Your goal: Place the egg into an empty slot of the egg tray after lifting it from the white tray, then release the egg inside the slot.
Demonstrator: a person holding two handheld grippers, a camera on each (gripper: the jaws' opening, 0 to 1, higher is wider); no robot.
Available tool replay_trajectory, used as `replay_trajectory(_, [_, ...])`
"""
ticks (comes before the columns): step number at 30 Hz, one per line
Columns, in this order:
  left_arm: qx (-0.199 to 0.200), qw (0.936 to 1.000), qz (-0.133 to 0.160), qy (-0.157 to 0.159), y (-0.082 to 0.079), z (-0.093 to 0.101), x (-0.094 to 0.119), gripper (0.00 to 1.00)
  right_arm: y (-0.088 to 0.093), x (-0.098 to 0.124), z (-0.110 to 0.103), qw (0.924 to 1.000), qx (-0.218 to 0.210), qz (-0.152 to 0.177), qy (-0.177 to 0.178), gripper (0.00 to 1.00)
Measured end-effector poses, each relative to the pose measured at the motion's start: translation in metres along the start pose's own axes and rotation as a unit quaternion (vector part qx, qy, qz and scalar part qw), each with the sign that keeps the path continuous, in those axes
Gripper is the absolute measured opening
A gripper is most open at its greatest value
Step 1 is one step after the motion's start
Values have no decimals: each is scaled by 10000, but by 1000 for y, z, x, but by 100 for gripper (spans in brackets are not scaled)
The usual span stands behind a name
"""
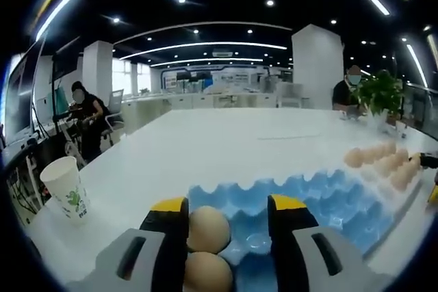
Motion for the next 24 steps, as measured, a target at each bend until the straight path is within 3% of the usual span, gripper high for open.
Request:
replay_trajectory(8, [-45,9998,90,196,-8,17,-3,45,0,1,0,10000,-15,49,-11,100])
replay_trajectory(24, [-81,9992,59,394,-9,37,-9,45,-2,2,0,9997,-166,189,-31,100])
Point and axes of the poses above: the point that each gripper's makers call its tool centre point, and the gripper's own axes: x roughly backward along the fingers, z roughly to its right, y roughly out of its underside, the point moved 5 cm from there along x, roughly backward along the fingers, and after that the axes turned 11 degrees about z, right-handed, at the moved point
